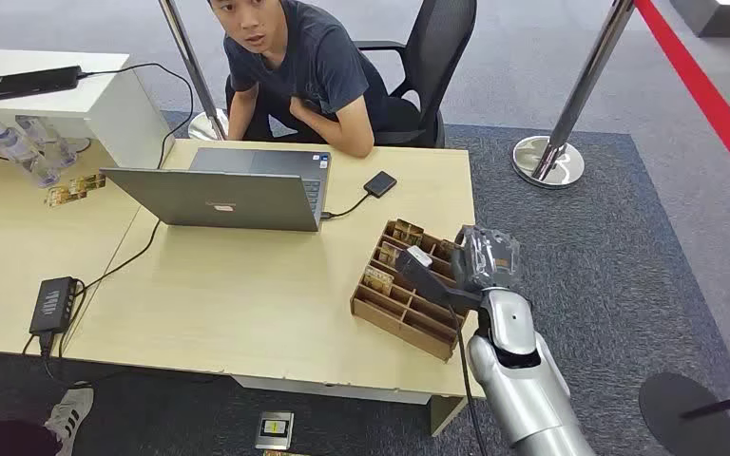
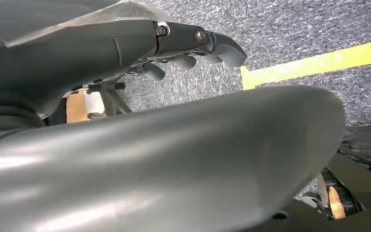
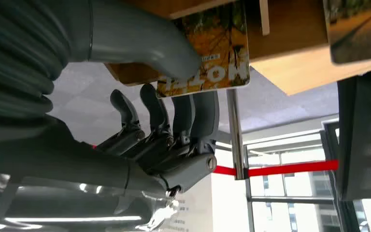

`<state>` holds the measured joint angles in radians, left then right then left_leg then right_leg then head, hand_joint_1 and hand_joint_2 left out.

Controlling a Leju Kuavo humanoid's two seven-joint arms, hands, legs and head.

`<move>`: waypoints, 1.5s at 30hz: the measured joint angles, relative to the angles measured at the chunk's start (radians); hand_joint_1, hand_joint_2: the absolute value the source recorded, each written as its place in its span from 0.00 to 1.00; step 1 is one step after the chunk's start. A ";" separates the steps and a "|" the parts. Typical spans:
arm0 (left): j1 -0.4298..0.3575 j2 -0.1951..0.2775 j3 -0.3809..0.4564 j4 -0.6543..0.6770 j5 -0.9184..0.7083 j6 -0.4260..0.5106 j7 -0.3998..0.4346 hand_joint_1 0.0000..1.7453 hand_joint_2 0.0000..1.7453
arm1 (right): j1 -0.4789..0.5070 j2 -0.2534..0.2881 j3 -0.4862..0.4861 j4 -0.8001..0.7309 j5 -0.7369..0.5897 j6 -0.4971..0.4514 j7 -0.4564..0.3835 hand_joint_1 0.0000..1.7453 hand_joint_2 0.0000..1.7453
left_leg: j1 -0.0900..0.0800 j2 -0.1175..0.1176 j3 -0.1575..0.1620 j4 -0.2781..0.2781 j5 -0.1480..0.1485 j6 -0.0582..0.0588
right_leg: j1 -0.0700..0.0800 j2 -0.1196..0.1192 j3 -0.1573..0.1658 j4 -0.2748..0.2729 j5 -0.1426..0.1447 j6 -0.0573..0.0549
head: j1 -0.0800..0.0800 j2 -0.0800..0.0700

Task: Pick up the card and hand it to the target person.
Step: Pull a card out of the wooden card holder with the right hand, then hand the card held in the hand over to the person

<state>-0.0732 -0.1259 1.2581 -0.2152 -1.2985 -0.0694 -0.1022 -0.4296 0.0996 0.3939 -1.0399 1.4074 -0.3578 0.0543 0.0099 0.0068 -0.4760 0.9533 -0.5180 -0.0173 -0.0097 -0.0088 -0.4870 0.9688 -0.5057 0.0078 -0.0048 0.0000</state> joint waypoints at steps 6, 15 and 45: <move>0.000 0.000 0.000 0.000 0.005 0.000 -0.001 0.00 0.00 | 0.026 -0.010 0.001 -0.056 0.003 -0.012 -0.023 1.00 1.00 | 0.000 0.000 0.000 0.000 0.000 0.000 | 0.000 0.000 0.000 0.000 0.000 0.000 | 0.000 0.000; 0.002 -0.001 0.001 0.000 0.026 0.005 -0.003 0.00 0.00 | 0.086 -0.048 0.014 -0.253 -0.023 -0.012 -0.064 1.00 1.00 | 0.000 0.000 0.000 0.000 0.000 0.000 | 0.000 0.000 0.000 0.000 0.000 0.000 | 0.000 0.000; -0.011 -0.010 0.000 0.001 -0.009 0.015 0.013 0.00 0.00 | -0.330 0.100 0.062 0.217 -0.115 -0.076 0.069 1.00 1.00 | 0.000 0.000 0.000 0.000 0.002 -0.002 | 0.000 0.000 -0.001 0.002 0.002 -0.002 | 0.000 0.000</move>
<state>-0.0843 -0.1359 1.2584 -0.2144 -1.3079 -0.0542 -0.0896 -0.7601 0.1993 0.4559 -0.8227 1.2922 -0.4335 0.1233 0.0101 0.0069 -0.4765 0.9534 -0.5157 -0.0191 -0.0098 -0.0088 -0.4877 0.9704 -0.5038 0.0061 -0.0048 0.0000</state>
